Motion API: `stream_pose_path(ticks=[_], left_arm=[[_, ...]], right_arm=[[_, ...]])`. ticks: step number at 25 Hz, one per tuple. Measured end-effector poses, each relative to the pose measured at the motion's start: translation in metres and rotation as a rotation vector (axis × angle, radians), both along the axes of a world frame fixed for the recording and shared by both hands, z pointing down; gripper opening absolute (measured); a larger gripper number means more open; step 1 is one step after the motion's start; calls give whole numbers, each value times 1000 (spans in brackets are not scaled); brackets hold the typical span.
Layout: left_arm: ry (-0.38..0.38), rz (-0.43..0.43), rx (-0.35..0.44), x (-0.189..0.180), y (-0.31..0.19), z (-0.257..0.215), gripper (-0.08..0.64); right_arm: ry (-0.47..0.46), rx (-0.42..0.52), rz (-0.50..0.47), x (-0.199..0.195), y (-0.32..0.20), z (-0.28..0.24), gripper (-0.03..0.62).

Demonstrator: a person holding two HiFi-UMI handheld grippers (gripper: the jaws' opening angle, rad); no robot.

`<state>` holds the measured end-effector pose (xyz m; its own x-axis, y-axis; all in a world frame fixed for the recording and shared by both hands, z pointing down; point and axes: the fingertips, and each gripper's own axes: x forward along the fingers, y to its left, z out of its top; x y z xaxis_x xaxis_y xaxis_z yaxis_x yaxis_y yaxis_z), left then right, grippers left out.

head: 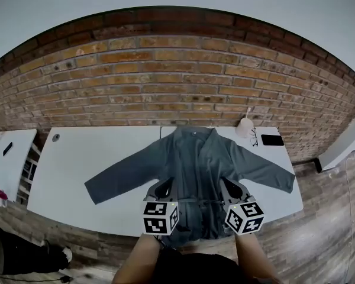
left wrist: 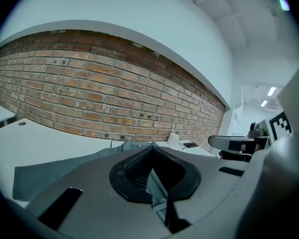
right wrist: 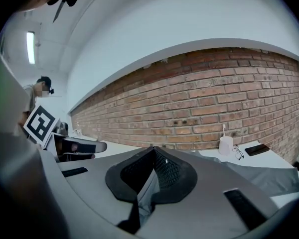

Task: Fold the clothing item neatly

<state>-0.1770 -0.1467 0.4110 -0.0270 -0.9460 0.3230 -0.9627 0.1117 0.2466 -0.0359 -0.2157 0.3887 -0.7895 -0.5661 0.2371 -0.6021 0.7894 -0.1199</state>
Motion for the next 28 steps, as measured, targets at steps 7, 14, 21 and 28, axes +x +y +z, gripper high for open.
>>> stream_pose_path(ticks=[7,14,21,28], left_arm=[[47,52,-26,-29,-29,24,-8],[49,148,32,-8,-57,15,-8],[129,215,20,40,-90,24,-8],[89,265,-18,87,-123,21,-8]], right_arm=[[68,-1,97,-11,-22,20,-9],[85,-8,232,36,-67,32,-9],[105,-25,419,146,-107,45,-9],[126,-48,587,262,-142,63,6]])
